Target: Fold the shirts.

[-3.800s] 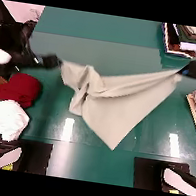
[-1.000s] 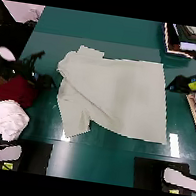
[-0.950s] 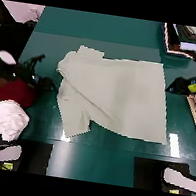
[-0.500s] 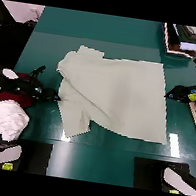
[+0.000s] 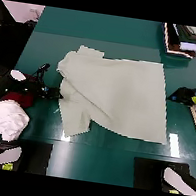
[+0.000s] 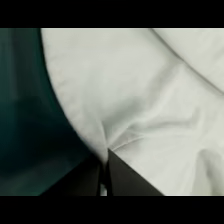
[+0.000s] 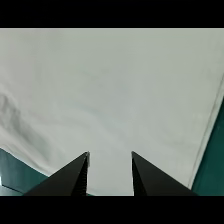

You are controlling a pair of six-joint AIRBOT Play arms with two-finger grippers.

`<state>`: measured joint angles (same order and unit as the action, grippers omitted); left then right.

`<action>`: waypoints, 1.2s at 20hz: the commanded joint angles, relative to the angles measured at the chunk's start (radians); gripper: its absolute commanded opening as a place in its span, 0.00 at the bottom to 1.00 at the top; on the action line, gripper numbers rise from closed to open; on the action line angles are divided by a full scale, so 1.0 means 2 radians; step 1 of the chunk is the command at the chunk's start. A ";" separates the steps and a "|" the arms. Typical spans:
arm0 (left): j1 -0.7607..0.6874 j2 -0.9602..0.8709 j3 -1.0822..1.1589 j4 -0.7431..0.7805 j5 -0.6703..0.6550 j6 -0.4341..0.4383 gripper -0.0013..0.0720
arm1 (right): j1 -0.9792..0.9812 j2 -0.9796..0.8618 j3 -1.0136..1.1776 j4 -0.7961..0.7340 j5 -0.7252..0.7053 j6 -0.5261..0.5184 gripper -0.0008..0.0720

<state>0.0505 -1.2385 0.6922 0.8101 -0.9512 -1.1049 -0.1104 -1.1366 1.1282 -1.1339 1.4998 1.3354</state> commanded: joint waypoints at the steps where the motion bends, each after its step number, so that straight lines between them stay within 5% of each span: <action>1: -0.004 0.006 0.027 0.018 -0.035 -0.004 0.06 | -0.052 0.020 -0.047 -0.046 0.036 0.001 0.43; 4: -0.004 0.016 0.054 0.019 -0.054 0.007 0.06 | -0.131 0.050 -0.153 -0.075 0.035 -0.002 0.66; 10: -0.004 0.019 0.063 0.017 -0.048 0.007 0.06 | -0.249 0.035 -0.298 -0.055 -0.004 -0.053 0.62; 15: -0.004 0.019 0.063 0.017 -0.048 0.007 0.06 | -0.209 -0.002 -0.316 -0.031 -0.038 -0.058 0.62; 21: -0.004 0.019 0.063 0.018 -0.048 0.007 0.06 | -0.148 0.023 -0.286 -0.033 -0.077 -0.052 0.08; 24: -0.004 0.020 0.069 0.018 -0.053 0.006 0.06 | -0.149 0.059 -0.262 -0.033 -0.068 -0.052 0.03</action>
<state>0.0425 -1.2003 0.8211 0.8452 -1.0519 -1.0916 -0.4229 -1.0721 0.5659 -1.2137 1.3426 1.2278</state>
